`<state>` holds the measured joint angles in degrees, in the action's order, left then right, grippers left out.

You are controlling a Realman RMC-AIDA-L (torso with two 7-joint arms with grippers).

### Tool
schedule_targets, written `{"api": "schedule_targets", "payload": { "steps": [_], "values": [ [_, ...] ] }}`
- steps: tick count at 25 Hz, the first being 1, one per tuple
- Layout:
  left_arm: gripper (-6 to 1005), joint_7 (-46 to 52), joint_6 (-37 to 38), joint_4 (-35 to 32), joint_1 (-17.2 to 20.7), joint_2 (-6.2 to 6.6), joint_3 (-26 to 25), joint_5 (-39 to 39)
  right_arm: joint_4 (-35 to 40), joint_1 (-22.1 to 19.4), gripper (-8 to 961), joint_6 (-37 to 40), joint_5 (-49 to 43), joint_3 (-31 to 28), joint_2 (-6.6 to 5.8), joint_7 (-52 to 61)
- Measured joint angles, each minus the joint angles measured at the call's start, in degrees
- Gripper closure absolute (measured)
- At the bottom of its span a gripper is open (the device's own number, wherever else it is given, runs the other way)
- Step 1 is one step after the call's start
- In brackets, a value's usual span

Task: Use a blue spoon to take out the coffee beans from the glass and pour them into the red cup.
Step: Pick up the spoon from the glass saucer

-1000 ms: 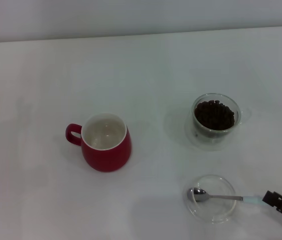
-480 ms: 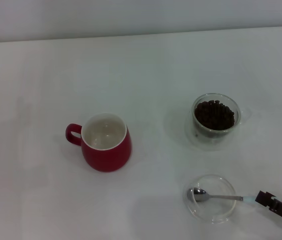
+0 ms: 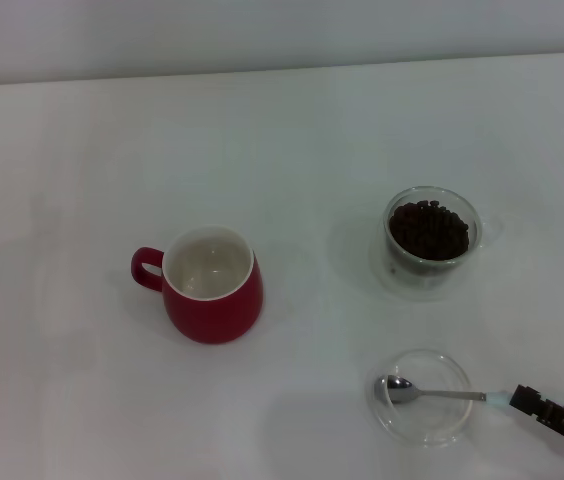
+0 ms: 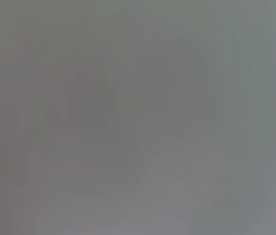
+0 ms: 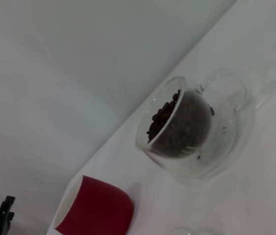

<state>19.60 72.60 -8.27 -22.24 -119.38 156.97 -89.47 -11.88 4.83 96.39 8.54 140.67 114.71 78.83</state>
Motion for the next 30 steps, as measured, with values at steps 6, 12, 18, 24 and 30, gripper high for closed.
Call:
{"api": "schedule_targets", "payload": {
  "steps": [6,12,18,24,30],
  "values": [
    [221,0.00,-0.11,0.14,-0.08,0.02,0.00,0.00,0.04,0.33,483,-0.12,-0.53,0.03,-0.02,0.16],
    [222,0.00,-0.17,0.15,-0.21,0.02,0.00,0.00,0.04,0.53,480,-0.20,-0.54,-0.12,-0.11,0.18],
    [221,0.00,-0.71,0.14,-0.42,0.02,0.00,0.00,0.02,0.53,521,-0.26,-0.54,-0.03,-0.11,0.27],
    [221,0.00,-0.77,0.19,-0.70,0.02,0.00,0.00,0.01,0.53,655,-0.26,-0.54,0.04,-0.11,0.87],
    [221,0.00,-0.82,0.19,-0.85,0.02,0.00,0.00,0.02,0.53,677,-0.25,-0.68,0.11,-0.18,0.95]
  ]
}}
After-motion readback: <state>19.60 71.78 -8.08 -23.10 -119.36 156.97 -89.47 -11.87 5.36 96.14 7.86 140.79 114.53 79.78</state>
